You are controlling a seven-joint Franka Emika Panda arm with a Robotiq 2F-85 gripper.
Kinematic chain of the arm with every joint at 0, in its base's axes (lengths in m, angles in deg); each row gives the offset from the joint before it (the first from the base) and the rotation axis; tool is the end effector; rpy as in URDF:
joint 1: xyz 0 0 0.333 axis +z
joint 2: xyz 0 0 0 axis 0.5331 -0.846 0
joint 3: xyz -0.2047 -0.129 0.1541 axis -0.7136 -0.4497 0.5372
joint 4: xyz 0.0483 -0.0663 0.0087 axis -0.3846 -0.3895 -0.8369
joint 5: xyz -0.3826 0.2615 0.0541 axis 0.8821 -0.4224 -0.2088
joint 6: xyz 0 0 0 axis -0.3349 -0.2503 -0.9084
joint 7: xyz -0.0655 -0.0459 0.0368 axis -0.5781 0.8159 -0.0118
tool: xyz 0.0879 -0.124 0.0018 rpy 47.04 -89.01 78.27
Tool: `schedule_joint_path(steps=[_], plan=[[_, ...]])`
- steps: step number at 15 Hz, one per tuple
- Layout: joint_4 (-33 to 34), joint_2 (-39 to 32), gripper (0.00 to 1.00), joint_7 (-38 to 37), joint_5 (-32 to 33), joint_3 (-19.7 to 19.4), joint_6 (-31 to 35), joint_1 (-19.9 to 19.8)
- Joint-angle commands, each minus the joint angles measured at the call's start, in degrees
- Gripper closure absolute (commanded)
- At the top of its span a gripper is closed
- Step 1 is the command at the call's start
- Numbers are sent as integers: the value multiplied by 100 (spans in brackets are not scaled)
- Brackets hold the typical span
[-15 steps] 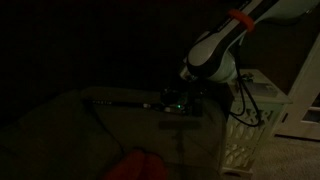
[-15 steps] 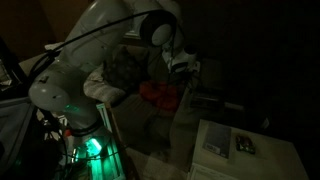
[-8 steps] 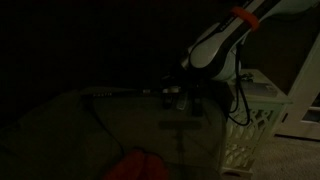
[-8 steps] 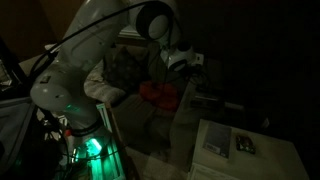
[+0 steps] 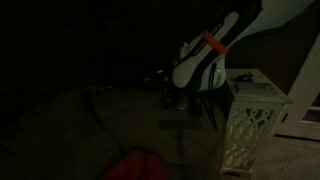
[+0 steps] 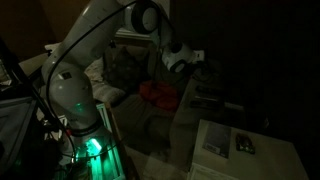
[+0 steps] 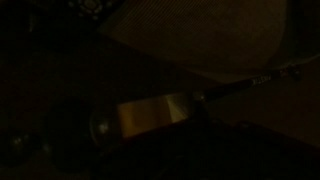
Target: Put the black rod on the right armrest of the sofa.
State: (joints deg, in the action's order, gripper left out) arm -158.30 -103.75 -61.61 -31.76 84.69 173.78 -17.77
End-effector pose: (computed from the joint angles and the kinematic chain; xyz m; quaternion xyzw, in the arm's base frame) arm 0.7295 0.1536 0.1113 -0.8821 0.0454 -0.4640 0.0673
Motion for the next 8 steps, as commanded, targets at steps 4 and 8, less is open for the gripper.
schedule_joint_path(steps=[4, 8], plan=[[1932, -1943, 100, 408, -2740, -2740, 177, 2391], [2069, -3078, 100, 401, -4351, -4398, -537, 3442]])
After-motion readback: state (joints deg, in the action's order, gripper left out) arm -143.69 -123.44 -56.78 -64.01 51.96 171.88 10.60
